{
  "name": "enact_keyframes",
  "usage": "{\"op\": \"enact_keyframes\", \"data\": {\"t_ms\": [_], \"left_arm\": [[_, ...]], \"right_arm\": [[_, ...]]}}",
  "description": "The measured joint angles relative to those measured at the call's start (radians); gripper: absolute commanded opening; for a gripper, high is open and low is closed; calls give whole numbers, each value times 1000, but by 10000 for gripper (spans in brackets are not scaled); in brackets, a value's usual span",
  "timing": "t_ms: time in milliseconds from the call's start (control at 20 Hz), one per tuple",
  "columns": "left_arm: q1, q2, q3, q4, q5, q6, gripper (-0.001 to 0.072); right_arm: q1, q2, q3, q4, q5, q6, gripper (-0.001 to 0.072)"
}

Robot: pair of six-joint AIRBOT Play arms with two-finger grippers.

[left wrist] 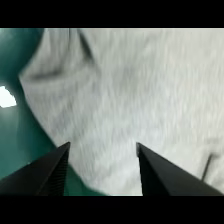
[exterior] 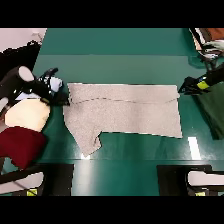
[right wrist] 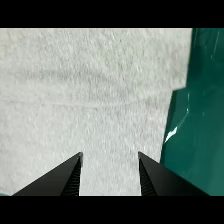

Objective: Fold the shirts.

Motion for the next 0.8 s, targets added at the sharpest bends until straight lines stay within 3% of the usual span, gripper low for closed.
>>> {"op": "enact_keyframes", "data": {"t_ms": [350, 700, 750, 800], "left_arm": [[-1, 243, -423, -123, 47, -26, 482], [-1, 283, -573, -281, 169, -13, 477], [-1, 283, -582, -298, 179, -7, 220], [-2, 282, -590, -302, 203, 3, 31]], "right_arm": [[-19, 166, -5, 4, 35, -11, 407], [-21, 208, -6, 4, 43, -12, 407], [-21, 210, -6, 3, 46, -12, 407], [-21, 211, -6, 4, 52, -12, 407]]}}
